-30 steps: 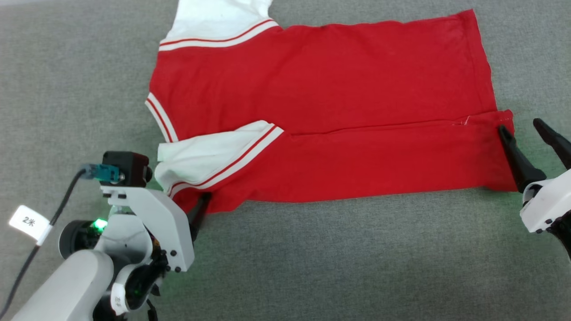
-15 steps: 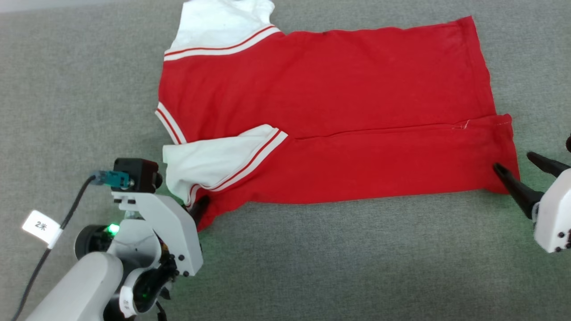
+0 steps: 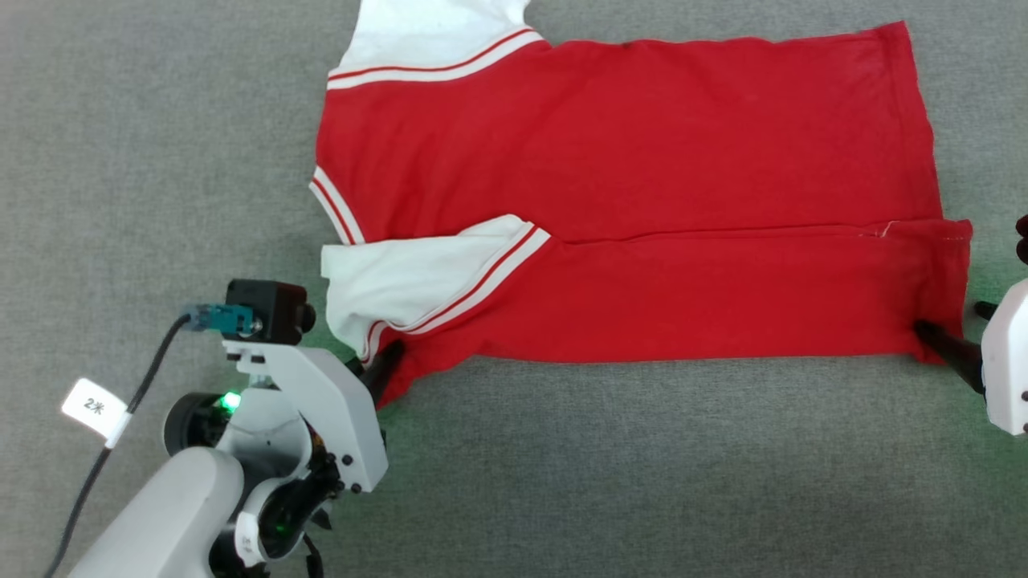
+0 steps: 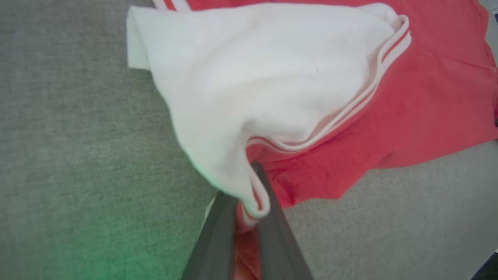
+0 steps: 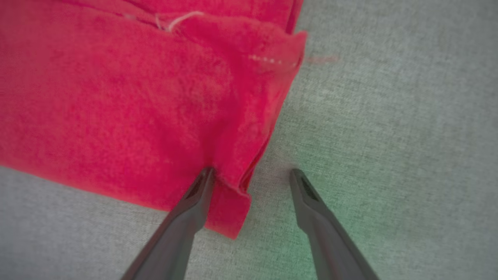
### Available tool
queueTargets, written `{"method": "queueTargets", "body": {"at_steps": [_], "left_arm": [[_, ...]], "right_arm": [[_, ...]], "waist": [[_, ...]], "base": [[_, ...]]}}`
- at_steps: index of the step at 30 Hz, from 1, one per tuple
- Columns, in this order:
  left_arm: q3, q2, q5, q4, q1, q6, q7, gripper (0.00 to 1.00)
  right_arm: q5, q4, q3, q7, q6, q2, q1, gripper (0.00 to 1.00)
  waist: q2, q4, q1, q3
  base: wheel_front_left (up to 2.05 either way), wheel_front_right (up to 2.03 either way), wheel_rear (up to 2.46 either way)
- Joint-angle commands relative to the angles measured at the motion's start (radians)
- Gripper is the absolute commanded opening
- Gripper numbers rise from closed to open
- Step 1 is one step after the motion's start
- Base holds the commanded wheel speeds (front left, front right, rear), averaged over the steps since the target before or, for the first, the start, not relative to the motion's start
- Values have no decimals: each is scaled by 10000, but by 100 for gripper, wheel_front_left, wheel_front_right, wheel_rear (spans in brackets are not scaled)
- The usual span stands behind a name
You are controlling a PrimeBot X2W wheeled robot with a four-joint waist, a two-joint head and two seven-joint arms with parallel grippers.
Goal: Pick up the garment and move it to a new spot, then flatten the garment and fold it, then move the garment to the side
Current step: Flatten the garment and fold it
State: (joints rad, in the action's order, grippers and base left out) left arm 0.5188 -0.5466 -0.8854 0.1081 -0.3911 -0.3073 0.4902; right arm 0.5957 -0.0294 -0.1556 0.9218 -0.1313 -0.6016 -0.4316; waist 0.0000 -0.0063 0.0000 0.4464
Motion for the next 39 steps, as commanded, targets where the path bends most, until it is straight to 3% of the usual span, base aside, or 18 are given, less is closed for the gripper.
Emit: {"method": "queueTargets", "body": {"at_steps": [1, 2, 3, 9, 16, 25, 26, 27, 28, 32, 39], "left_arm": [[277, 116, -59, -384, 198, 53, 107, 0], [282, 165, -88, -417, 182, 64, 84, 0], [286, 197, -110, -466, 166, 103, 55, 0], [377, 255, -141, -779, 223, 298, -43, 0], [345, -167, -267, -494, 931, 402, -62, 0], [206, -519, -497, 912, 2488, -124, -336, 3], [192, -532, -482, 997, 2549, -172, -394, 35], [162, -552, -405, 1065, 2562, -198, -475, 91], [95, -569, -353, 1115, 2563, -264, -558, 100], [-59, -681, -260, 1347, 2431, -319, -676, 100], [-776, -1565, 172, 1970, 1400, -430, -506, 100]], "right_arm": [[-15, -319, -301, 80, 12, 92, 91, 49], [-2, -431, -379, 51, 12, 80, 40, 35], [37, -525, -446, 27, 12, 75, -6, 2], [289, -828, -598, -237, 15, -85, 78, 0], [509, -555, -536, -487, 15, -352, 737, 0], [627, 333, -27, -456, 14, -400, 2169, 0], [548, 384, 58, -520, 15, -349, 2259, 22], [453, 444, 146, -643, 14, -301, 2312, 66], [405, 477, 280, -789, 14, -181, 2336, 100], [312, 695, 652, -1216, 14, 103, 2404, 100], [-62, 1836, 1452, -2162, 14, 725, 2304, 100]], "waist": [[0, 53, 0, 0], [0, 72, 0, -15], [0, 82, 0, -32], [0, 128, 0, -369], [0, 120, 0, -1066], [0, 83, 0, -1422], [0, 89, 0, -1431], [0, 95, 0, -1443], [0, 97, 0, -1459], [0, 138, 0, -1547], [0, 94, 0, -1727]], "base": [[0, 0, 0], [0, 0, 0], [0, 0, 0], [0, 0, 0], [0, 0, 0], [0, 0, 0], [0, 0, 0], [0, 0, 0], [0, 0, 0], [0, 0, 0], [0, 0, 0]]}}
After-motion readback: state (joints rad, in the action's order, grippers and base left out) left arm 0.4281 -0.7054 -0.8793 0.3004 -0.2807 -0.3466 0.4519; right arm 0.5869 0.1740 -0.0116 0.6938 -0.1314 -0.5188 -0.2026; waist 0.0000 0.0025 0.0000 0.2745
